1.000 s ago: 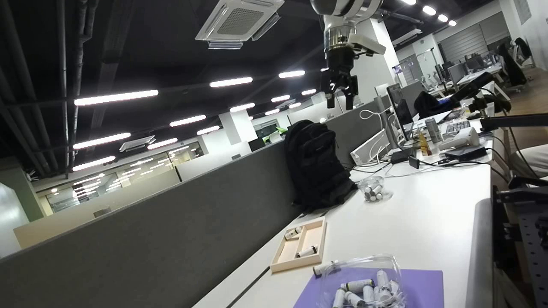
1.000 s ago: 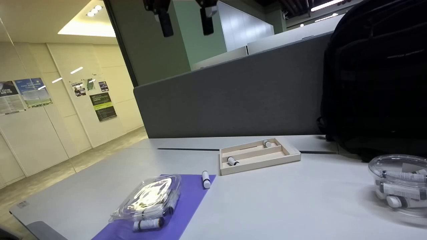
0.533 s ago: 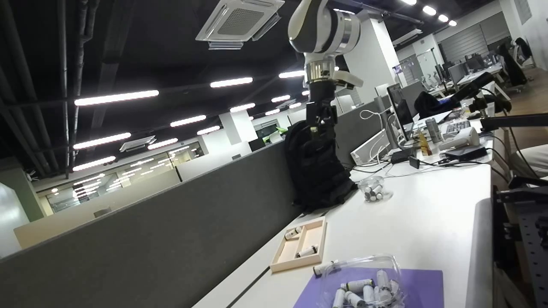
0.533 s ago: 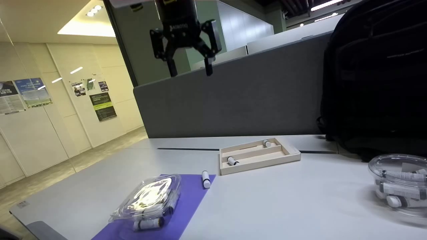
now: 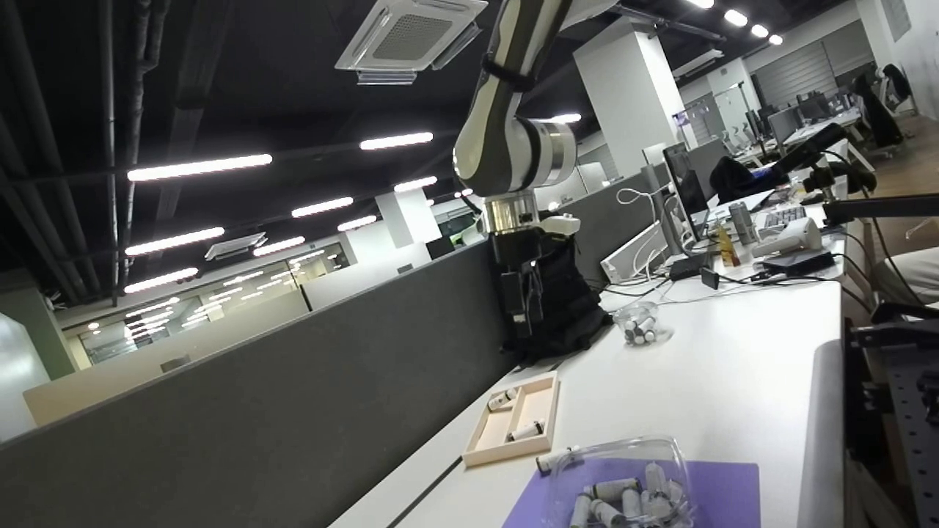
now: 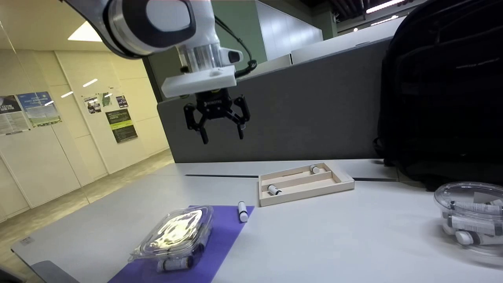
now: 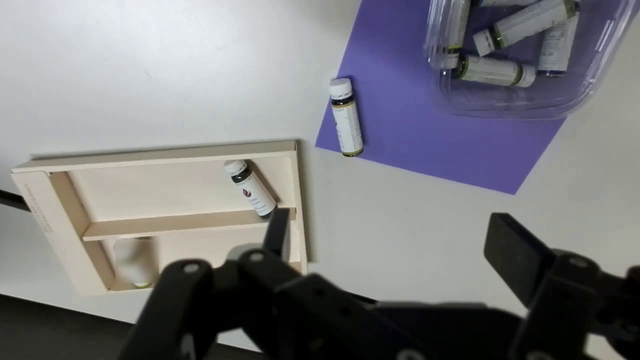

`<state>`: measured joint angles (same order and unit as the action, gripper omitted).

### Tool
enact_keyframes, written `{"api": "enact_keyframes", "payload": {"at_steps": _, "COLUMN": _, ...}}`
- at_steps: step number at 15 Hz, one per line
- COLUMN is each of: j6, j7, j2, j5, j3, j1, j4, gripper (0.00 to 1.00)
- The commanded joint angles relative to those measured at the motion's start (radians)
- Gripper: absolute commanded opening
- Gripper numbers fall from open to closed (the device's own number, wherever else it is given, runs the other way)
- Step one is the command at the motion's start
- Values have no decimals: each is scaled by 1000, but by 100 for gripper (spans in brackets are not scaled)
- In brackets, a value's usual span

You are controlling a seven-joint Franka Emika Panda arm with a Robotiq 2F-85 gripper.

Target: Put the bottle on the table on the tray

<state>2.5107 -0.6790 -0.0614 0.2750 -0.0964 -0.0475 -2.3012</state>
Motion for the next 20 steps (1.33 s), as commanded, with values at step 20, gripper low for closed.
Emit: {"api": "enact_keyframes", "payload": {"at_steps": 20, "j6": 227, "j7": -35, "j2": -336, "j5": -221, "j3": 168, "j1": 133, "j4": 43, "gripper": 100}}
